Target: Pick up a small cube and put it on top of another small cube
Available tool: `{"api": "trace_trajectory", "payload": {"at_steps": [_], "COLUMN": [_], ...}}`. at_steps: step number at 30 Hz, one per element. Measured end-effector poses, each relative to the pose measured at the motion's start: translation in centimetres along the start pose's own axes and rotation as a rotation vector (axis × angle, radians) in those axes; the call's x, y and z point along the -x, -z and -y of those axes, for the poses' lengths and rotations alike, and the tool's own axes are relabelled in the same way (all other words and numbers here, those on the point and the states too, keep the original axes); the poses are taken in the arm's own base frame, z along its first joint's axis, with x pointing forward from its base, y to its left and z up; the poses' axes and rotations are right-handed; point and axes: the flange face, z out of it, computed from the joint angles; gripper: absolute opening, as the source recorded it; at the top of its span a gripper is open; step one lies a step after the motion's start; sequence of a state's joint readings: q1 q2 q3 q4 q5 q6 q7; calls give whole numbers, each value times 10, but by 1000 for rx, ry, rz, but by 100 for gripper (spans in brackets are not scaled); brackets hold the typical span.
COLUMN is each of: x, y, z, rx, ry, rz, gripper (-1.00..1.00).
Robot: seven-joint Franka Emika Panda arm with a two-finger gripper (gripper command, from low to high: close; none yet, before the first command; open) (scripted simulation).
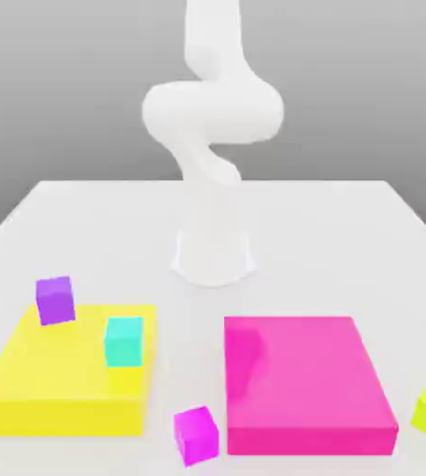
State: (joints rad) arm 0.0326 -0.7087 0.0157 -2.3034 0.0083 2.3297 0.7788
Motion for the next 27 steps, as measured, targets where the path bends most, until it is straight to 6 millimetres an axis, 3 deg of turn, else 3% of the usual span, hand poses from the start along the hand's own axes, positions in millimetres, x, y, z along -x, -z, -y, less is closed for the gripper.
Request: {"api": "trace_trajectory", "payload": {"at_steps": [7,14,20,27], "x": [59,153,265,385], "y": [-126,-236,-310,-379], "z": [39,57,55,13], "rx": [71,140,192,274], "ry": [166,342,520,694], "rz": [186,360,510,665], "gripper": [0,0,0,0]}}
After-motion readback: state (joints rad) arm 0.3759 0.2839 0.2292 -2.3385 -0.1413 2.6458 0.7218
